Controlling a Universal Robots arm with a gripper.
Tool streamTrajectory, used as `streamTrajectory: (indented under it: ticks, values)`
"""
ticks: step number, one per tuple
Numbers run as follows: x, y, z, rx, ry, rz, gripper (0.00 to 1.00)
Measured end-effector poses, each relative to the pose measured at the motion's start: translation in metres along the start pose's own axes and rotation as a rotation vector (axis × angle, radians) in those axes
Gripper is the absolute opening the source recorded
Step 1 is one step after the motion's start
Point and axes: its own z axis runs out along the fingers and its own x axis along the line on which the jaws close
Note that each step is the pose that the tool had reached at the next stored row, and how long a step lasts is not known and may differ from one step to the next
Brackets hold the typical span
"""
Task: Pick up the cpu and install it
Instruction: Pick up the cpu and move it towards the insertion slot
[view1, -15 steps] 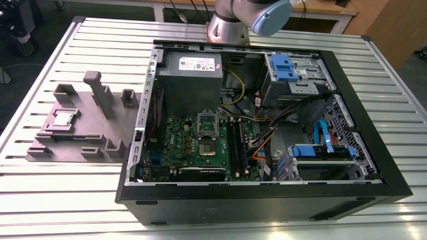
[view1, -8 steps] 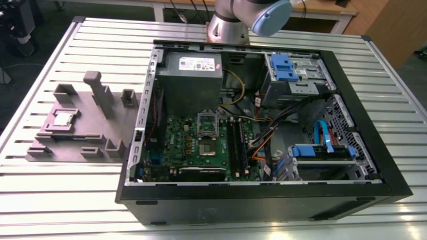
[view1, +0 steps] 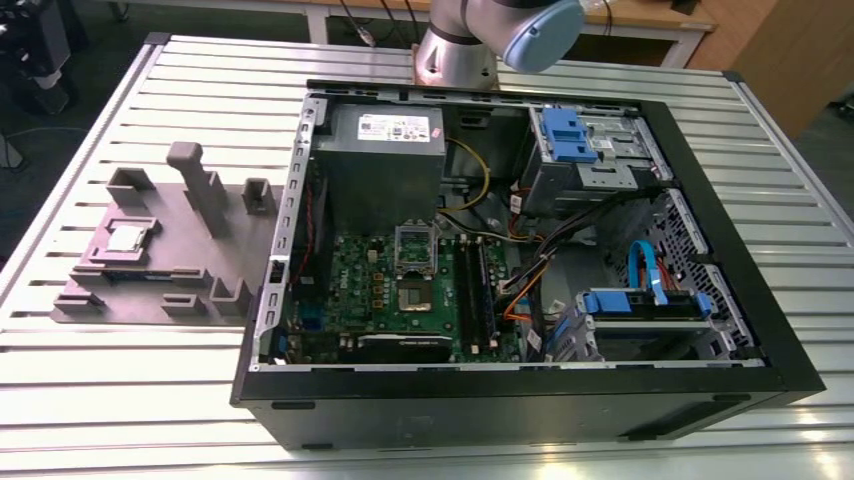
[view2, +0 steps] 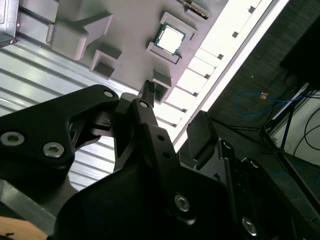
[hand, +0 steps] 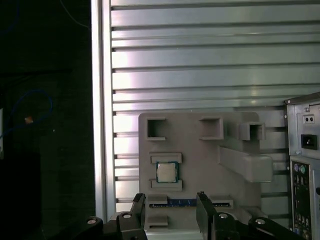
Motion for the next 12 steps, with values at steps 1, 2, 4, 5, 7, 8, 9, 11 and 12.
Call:
streamTrajectory:
  ticks: [1,2,4,5,7,8,9,11,12]
  values:
    - [0.0000,-0.0002,0.0005,-0.0001,0.0001,-0.004,0.53]
    - [-0.0001,-0.0006,0.0012,-0.0001,0.0001,-0.007,0.53]
    - [-0.0001,-0.0022,0.0037,0.0000,0.0004,-0.010,0.53]
    - [-0.0001,-0.0030,0.0054,0.0000,0.0004,-0.012,0.53]
    - [-0.0002,-0.0054,0.0090,0.0000,0.0004,-0.014,0.53]
    - [-0.0003,-0.0074,0.0105,0.0002,0.0008,-0.015,0.53]
    - [-0.0004,-0.0096,0.0123,0.0001,0.0007,-0.017,0.53]
    - [-0.0007,-0.0133,0.0160,-0.0002,0.0004,-0.018,0.53]
    - [-0.0007,-0.0141,0.0178,-0.0002,0.0005,-0.019,0.53]
